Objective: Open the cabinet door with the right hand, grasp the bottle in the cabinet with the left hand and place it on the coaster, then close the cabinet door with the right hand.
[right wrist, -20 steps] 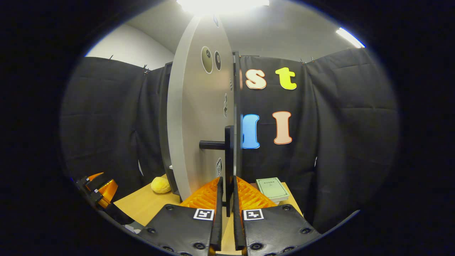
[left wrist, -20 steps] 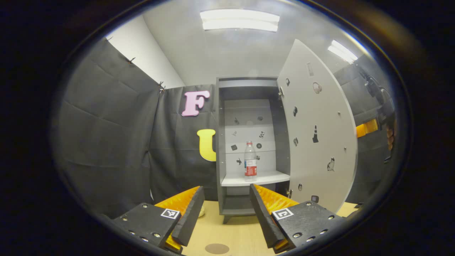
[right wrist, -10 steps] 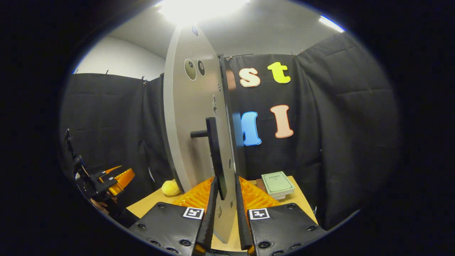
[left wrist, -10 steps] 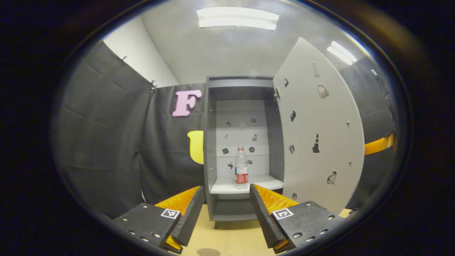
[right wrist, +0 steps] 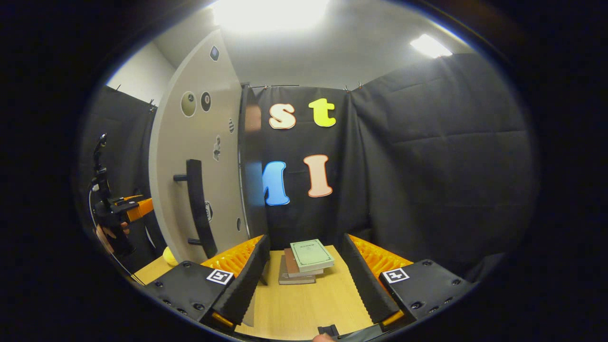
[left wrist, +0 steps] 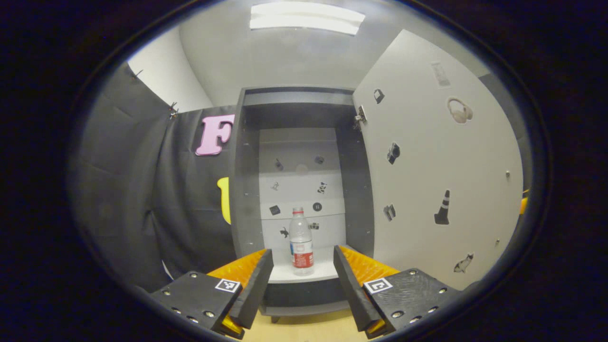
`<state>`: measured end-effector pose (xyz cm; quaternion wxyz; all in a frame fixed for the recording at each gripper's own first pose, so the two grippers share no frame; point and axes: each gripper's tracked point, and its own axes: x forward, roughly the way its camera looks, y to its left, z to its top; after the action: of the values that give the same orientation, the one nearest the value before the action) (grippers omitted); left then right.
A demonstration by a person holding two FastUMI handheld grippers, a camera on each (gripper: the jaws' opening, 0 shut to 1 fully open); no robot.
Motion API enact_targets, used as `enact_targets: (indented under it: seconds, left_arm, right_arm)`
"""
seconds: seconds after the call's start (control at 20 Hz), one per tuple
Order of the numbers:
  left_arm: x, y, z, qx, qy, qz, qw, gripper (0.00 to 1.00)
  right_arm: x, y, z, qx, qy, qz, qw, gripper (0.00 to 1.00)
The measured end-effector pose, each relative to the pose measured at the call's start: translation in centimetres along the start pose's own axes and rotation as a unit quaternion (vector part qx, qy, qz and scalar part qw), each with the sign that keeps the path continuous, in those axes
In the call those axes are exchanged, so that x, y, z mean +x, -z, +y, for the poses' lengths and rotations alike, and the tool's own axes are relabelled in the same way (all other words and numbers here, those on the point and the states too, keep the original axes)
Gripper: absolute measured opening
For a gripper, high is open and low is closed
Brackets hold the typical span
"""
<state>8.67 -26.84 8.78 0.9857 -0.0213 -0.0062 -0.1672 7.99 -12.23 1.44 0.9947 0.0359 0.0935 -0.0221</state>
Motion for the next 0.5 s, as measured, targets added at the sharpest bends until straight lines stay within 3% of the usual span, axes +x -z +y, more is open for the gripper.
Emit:
enact_targets:
  seconds: [0.05,0.5]
  left_arm:
    - [1.5,-0.1,0.0,-0.001,0.003,-0.001,1.0,0.79]
    - [13.0,2.1,0.3,-0.015,0.026,0.02,0.999,0.77]
  right_arm:
    - [0.3,0.1,-0.9,0.0,0.017,-0.001,1.0,0.98]
    - [2.8,3.7,-3.4,-0.008,0.094,0.039,0.995,0.98]
